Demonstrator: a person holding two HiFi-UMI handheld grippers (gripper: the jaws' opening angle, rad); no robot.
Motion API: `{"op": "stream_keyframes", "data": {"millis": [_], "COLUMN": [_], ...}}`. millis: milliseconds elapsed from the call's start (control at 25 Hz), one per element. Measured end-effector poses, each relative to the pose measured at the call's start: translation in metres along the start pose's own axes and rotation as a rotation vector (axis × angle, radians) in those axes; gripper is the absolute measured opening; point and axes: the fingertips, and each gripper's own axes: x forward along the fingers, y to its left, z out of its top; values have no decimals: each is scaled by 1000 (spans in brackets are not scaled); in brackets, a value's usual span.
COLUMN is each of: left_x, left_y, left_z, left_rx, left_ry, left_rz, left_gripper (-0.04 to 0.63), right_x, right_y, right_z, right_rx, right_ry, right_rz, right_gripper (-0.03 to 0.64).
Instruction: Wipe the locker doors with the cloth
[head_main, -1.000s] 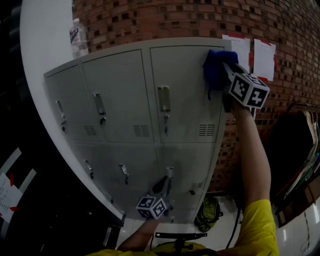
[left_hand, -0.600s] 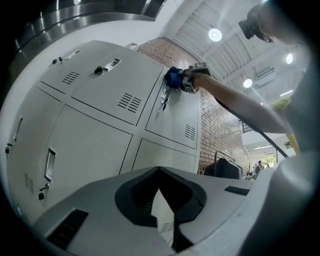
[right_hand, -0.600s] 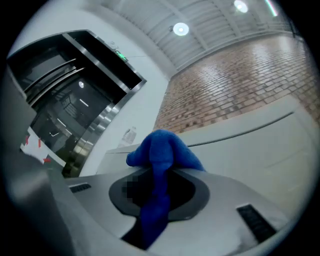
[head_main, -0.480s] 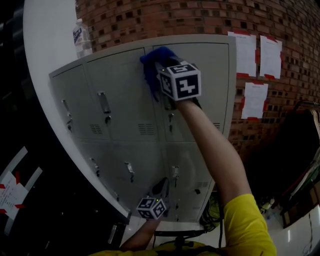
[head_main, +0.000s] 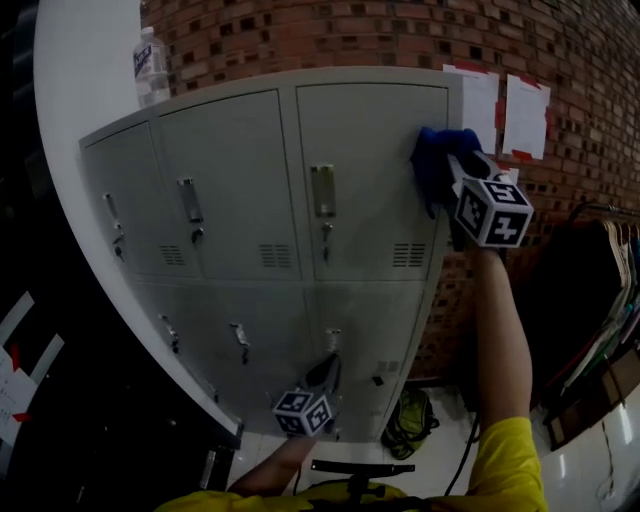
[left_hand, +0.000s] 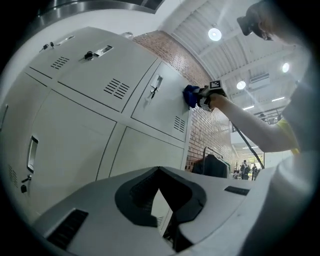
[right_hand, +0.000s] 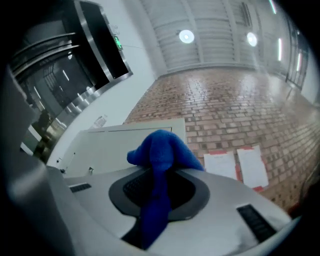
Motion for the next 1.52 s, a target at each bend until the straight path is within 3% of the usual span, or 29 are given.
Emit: {"op": "stream_keyframes", "data": {"millis": [160,440,560,680,800,1000,1120,1200,1280,1520], "left_x": [4,-15,-24,-27,-25,-3,13,17,17,-12], "left_y": [-23,-5,7,8,3,-14,-27,-35,-38,-18], "left_z": [3,-1,-2,-2,-6,-16,-16,-12,-9,-9], "left_rx": [-22,11,4,-15,-24,-59,-54,-58,-44,-26], "left_ry": [-8,-11,-19,-24,-8,15,8,-2,-5,2], "left_rz": [-37,32,59,65,50,-19,-65,-76,-80,10], "left_gripper": [-8,-8,-8,-8,-8,-8,-8,-8,-8,-8], "right_x": [18,73,86,73,36,-22,-23,-19,-10,38], "right_y": [28,197,240,224,162,37,18,23,51,200], "right_z": [-5,-14,-18,-13,-15,-56,-79,-78,-76,-73], "right_rx": [71,163,135,151,147,132,187,211,216,276], "right_ry": [-2,35,53,21,6,67,90,73,77,89], "right_rz": [65,375,422,418,347,131,130,139,207,480], "right_gripper": [71,71,71,71,71,71,71,71,71,71]}}
